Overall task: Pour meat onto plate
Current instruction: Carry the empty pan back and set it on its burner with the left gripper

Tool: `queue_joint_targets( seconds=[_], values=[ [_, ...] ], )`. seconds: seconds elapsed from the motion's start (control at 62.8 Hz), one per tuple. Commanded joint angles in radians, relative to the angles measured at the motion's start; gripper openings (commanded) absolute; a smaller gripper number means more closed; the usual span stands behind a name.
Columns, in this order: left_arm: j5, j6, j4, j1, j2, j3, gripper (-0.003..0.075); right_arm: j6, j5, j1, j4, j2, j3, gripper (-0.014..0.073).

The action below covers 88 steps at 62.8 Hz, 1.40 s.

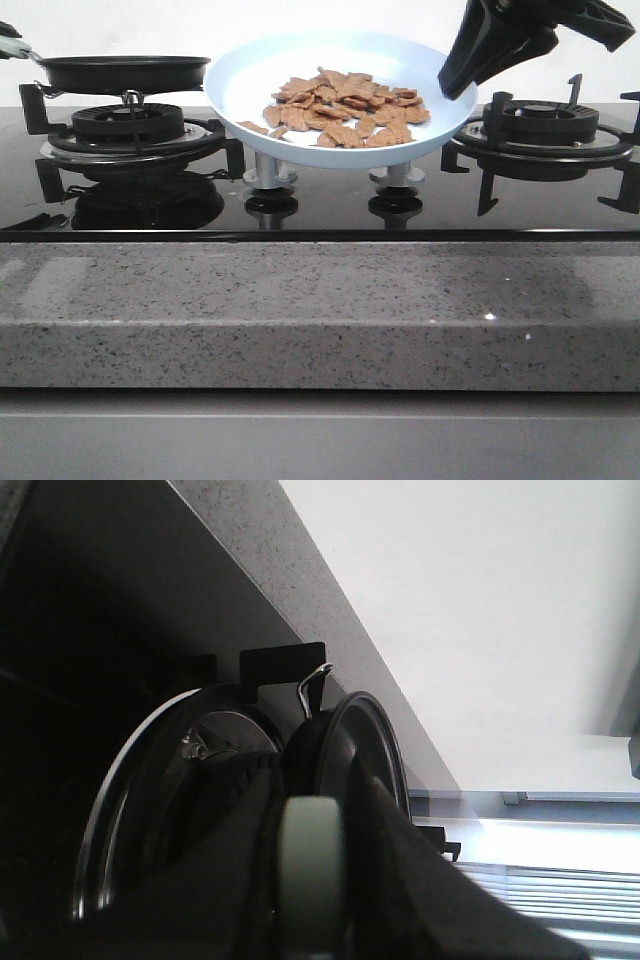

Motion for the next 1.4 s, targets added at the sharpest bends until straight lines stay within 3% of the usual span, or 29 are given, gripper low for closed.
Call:
queue_joint_targets(
  seconds=[0.0,0.127,0.319,0.398,0.637,1.386],
  values=[
    [0.017,-0.01,-0.045,-0.003,-0.06,-0.03,0.0097,-0.006,-0.044,-0.004,0.032,-0.047,-0.026,-0.0059],
    [0.017,-0.01,-0.045,-0.003,-0.06,-0.03,0.0216,-0.006,-0.044,-0.004,0.032,-0.047,-0.026,-0.0059],
    [0.03,-0.008,-0.045,-0.003,-0.06,-0.03,0.049,-0.006,-0.044,-0.004,0.032,-0.047,-0.026,-0.0059],
    [0.042,-0.008,-0.045,-0.003,-0.06,-0.03,0.0557,-0.006,-0.044,-0.004,0.032,-0.047,-0.026,-0.0059],
    [0.102,-0.008,-0.068,-0.003,-0.06,-0.03,0.0555,-0.006,-0.044,-0.004,0.032,-0.047,-0.026,-0.0059],
    [0.102,-0.084,0.147,-0.005,-0.247,-0.03,0.0555,-0.006,-0.044,-0.004,0.032,-0.047,-0.026,-0.0059]
  ],
)
